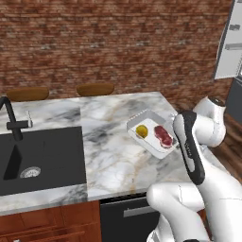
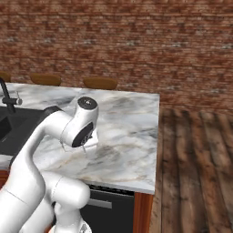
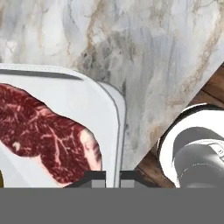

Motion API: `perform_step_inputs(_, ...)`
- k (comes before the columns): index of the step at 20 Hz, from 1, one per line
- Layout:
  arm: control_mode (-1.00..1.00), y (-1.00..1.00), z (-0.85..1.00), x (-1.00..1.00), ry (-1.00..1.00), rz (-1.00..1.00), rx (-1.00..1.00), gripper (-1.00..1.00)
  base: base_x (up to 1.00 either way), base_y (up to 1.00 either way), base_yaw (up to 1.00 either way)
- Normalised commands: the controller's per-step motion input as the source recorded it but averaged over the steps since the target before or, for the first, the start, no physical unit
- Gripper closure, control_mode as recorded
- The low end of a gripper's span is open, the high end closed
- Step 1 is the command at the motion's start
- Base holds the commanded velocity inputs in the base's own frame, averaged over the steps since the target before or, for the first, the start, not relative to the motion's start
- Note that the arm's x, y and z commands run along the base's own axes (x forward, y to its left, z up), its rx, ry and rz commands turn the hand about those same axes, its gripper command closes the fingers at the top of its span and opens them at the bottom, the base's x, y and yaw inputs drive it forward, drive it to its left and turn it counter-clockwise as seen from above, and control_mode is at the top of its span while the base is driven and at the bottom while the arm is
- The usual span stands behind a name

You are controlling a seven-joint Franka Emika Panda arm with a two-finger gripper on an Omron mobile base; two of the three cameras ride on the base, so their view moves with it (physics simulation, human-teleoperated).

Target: Place the tupperware on the top shelf of the fridge. Make space for the tupperware among the existing items by rearranging them on the shelves if needed. Close the fridge door when finished.

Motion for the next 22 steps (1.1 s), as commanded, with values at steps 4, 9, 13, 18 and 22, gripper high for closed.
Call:
perform_step_inputs(4,-1.00,0.49,1.00,-0.62,-0.14,-0.02,0.01,1.00,0.00,0.00,0.00)
perform_step_inputs(9,-1.00,0.09,0.94,-0.45,-0.03,-0.13,0.11,1.00,0.00,0.00,0.00)
perform_step_inputs(13,-1.00,0.00,0.50,-0.21,0.00,-0.15,0.02,1.00,0.00,0.00,0.00)
perform_step_inputs(18,-1.00,0.00,0.24,-0.04,0.00,-0.07,0.00,1.00,0.00,0.00,0.00)
perform_step_inputs(22,-1.00,0.00,0.00,0.00,0.00,0.00,0.00,1.00,0.00,0.00,0.00)
